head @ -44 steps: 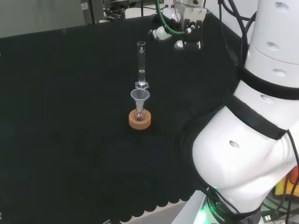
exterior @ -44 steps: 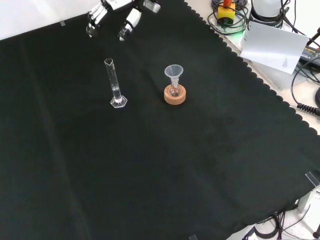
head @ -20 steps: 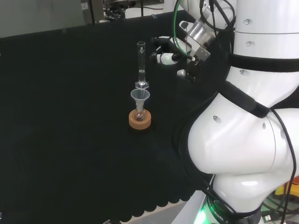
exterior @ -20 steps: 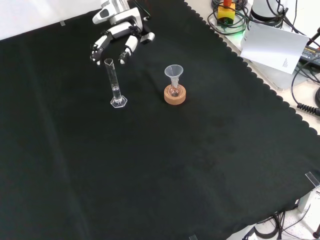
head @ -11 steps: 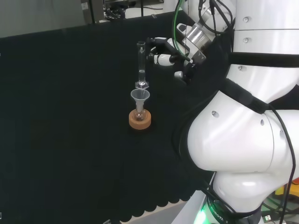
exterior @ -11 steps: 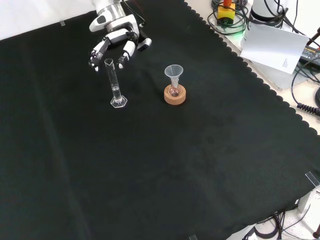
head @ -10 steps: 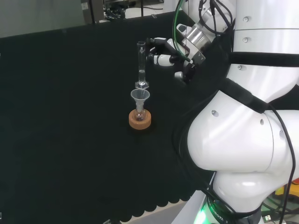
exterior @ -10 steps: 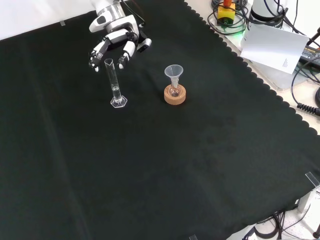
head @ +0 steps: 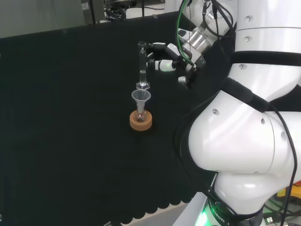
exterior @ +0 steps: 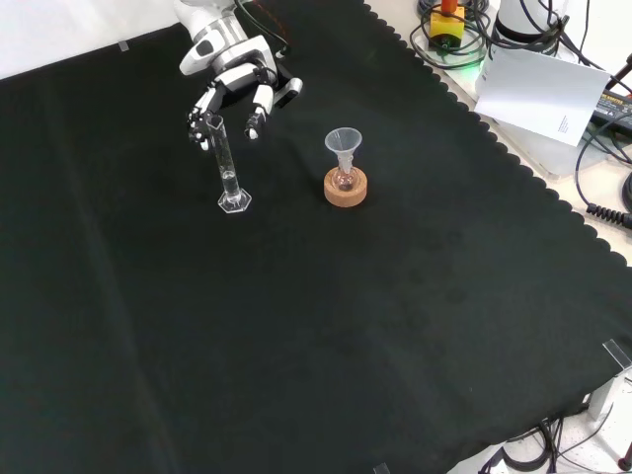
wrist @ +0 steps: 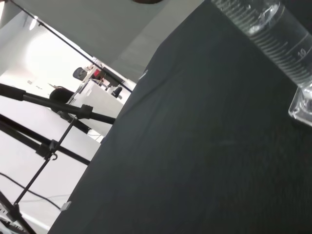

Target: Pick up the graduated cylinder.

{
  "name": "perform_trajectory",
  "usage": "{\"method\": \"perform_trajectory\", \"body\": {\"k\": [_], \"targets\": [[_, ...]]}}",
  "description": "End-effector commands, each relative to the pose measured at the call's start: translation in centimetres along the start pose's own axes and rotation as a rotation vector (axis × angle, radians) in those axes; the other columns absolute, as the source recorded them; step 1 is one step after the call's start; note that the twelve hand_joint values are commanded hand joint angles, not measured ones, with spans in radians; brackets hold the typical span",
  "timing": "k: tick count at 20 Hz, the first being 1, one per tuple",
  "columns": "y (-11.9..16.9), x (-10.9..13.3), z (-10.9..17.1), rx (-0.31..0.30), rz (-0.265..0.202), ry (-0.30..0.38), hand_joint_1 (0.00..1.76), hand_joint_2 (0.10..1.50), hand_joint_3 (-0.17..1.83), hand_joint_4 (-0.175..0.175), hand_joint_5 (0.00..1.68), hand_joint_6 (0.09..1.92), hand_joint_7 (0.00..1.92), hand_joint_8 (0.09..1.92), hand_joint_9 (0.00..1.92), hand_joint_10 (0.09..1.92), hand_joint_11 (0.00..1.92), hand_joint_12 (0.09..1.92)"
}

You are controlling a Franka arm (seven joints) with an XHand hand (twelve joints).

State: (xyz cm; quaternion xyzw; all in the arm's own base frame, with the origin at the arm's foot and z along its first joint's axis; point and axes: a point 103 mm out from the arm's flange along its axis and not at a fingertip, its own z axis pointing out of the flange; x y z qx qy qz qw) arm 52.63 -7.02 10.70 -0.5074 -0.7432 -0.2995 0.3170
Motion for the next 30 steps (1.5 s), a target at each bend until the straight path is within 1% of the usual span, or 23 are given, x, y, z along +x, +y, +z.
{"method": "perform_trajectory", "body": {"k": [1,3,8,12,19,30], "targets": [[0.1,-0.2,0.3,0.003,0.000,0.022,1.00,1.02,-0.17,-0.039,0.49,0.09,0.33,0.60,0.53,0.54,0.28,1.31],[0.5,-0.4,0.4,-0.015,0.001,0.035,1.01,1.03,-0.17,-0.038,0.49,0.09,0.32,0.60,0.51,0.54,0.26,1.32],[1.5,-0.5,1.1,-0.037,-0.010,0.060,1.01,1.02,-0.17,-0.036,0.49,0.09,0.33,0.60,0.53,0.55,0.27,1.32],[2.1,-0.4,1.7,-0.036,-0.017,0.070,0.98,1.00,-0.17,-0.036,0.49,0.09,0.34,0.61,0.54,0.56,0.28,1.32],[2.5,-0.8,3.1,-0.023,-0.016,0.121,1.03,1.01,-0.17,-0.033,0.53,0.09,0.42,0.61,0.61,0.55,0.35,1.30],[2.8,-1.1,3.7,-0.050,-0.008,0.183,1.05,1.01,-0.17,-0.026,0.58,0.09,0.45,0.61,0.64,0.55,0.39,1.29]]}}
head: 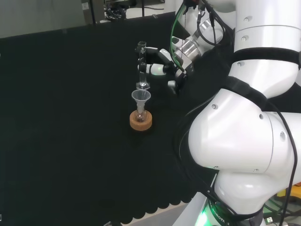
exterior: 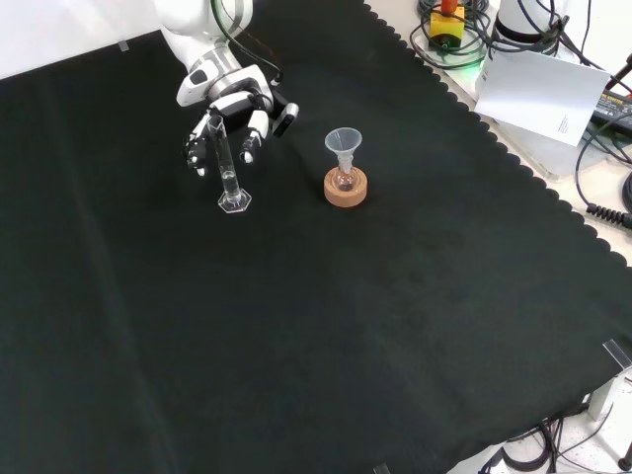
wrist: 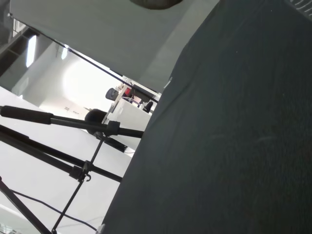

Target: Pick up the graduated cylinder.

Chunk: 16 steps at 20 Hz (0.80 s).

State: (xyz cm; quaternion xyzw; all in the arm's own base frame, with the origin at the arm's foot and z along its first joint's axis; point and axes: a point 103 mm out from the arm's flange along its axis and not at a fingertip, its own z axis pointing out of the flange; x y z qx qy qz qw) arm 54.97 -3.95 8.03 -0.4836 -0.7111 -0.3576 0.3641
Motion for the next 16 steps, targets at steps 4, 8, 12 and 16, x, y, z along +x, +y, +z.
{"method": "perform_trajectory", "body": {"k": [4,8,12,16], "targets": [[-0.03,-0.29,0.41,-0.011,0.005,0.030,1.06,1.02,-0.17,-0.024,0.59,0.09,0.47,0.61,0.65,0.54,0.40,1.29],[-0.01,-0.45,0.67,-0.014,0.004,0.041,1.08,1.02,-0.17,-0.017,0.63,0.12,0.50,0.59,0.69,0.52,0.43,1.27],[0.12,-0.35,0.58,-0.017,0.007,0.043,1.11,1.04,-0.17,-0.014,0.66,0.19,0.53,0.57,0.74,0.49,0.48,1.23],[0.17,-0.52,0.85,-0.017,0.009,0.037,1.13,1.05,-0.17,-0.019,0.60,0.37,0.55,0.57,0.80,0.43,0.58,1.18]]}}
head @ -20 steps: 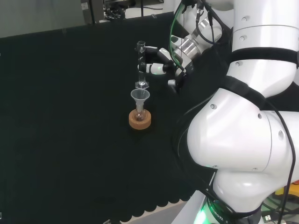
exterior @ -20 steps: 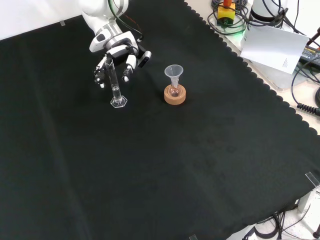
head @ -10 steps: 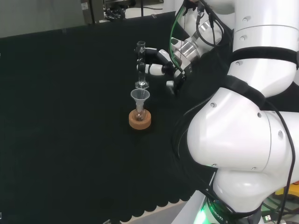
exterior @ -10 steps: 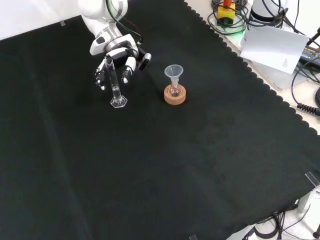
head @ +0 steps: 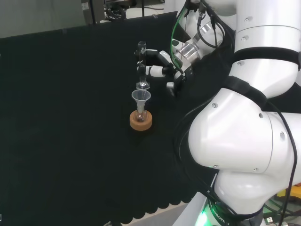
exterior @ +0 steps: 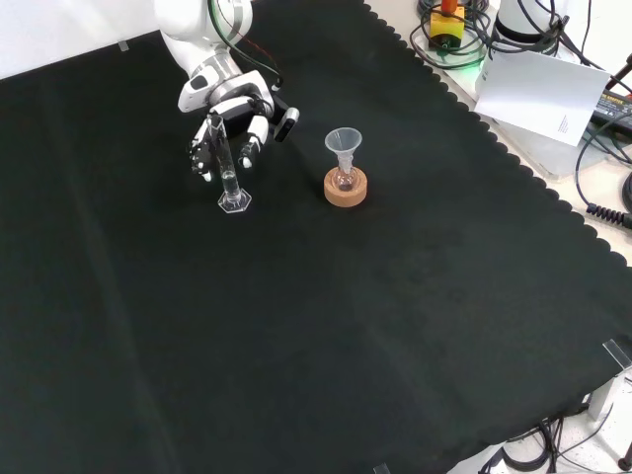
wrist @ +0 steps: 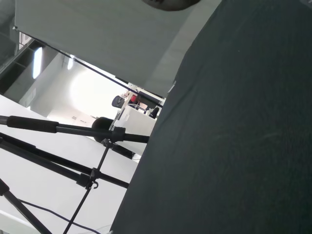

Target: Pick up the graduated cylinder.

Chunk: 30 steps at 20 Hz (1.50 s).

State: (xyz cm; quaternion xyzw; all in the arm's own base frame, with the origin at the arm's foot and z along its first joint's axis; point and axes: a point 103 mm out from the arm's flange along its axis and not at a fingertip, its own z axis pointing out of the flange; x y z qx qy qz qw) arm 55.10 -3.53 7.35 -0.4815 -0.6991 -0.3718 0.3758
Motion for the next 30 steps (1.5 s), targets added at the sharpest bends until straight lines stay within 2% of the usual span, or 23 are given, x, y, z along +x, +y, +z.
{"method": "perform_trajectory", "body": {"k": [1,7,17,23,25,26,28,30], "targets": [[0.0,-0.1,0.2,-0.001,0.003,-0.003,1.13,1.06,-0.17,-0.020,0.59,0.41,0.55,0.57,0.81,0.42,0.60,1.16],[0.1,-0.2,0.3,-0.003,0.007,-0.003,1.13,1.08,-0.17,-0.013,0.61,0.57,0.60,0.57,0.89,0.38,0.69,1.11],[0.4,-0.1,0.3,-0.002,0.014,-0.005,1.13,1.13,-0.17,0.000,0.65,0.65,0.64,0.58,0.96,0.35,0.78,1.07],[0.7,0.4,0.4,-0.017,0.026,-0.070,1.19,1.25,-0.17,0.034,0.80,0.69,0.82,0.61,1.07,0.32,0.96,0.96],[0.5,0.7,0.2,-0.018,0.031,-0.118,1.14,1.23,-0.09,-0.075,0.82,1.04,0.90,0.62,1.12,0.33,1.00,0.92],[0.5,0.8,0.1,-0.018,0.035,-0.149,1.12,1.22,-0.06,-0.109,0.83,1.13,0.93,0.62,1.14,0.33,1.02,0.91],[0.5,1.3,-0.3,0.001,0.028,-0.224,1.12,1.20,-0.03,-0.150,0.85,1.18,0.99,0.60,1.17,0.32,1.04,0.88],[0.4,1.8,-1.0,0.023,0.018,-0.290,1.20,1.17,0.00,-0.169,0.87,1.16,0.94,0.94,1.20,0.31,1.07,0.86]]}}
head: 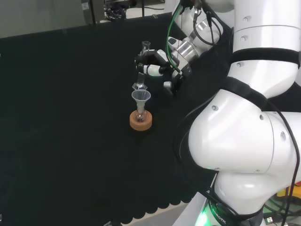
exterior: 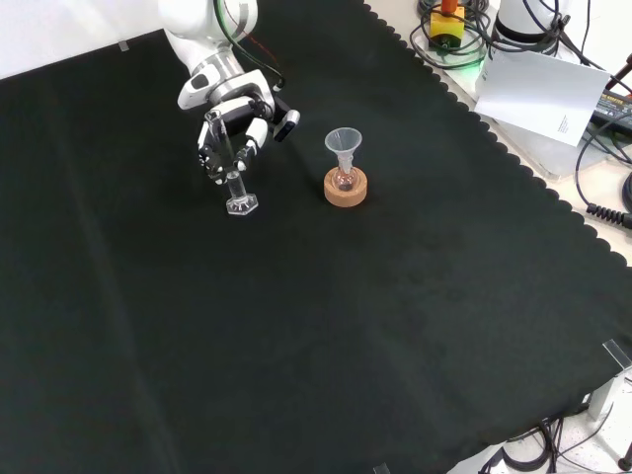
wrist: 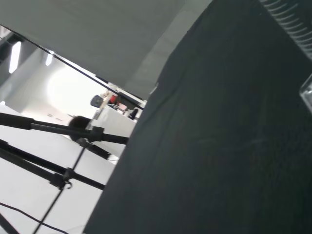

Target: Pick up the graduated cylinder.

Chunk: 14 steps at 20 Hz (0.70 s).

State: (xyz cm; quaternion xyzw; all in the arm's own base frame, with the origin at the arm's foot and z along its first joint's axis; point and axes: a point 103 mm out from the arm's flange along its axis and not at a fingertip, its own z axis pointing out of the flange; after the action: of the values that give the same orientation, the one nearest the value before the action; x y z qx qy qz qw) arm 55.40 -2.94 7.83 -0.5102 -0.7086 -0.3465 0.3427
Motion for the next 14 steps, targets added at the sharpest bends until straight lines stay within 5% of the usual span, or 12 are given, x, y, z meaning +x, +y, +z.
{"method": "perform_trajectory", "body": {"k": [1,14], "targets": [[-0.1,1.3,-1.8,0.037,-0.013,-0.215,1.22,1.17,0.00,-0.173,0.87,1.16,0.92,1.04,1.21,0.31,1.07,0.86],[-3.7,5.7,-7.5,0.125,0.012,-0.444,1.25,1.15,0.00,-0.175,0.90,1.12,0.93,1.11,1.25,0.29,1.10,0.86]]}}
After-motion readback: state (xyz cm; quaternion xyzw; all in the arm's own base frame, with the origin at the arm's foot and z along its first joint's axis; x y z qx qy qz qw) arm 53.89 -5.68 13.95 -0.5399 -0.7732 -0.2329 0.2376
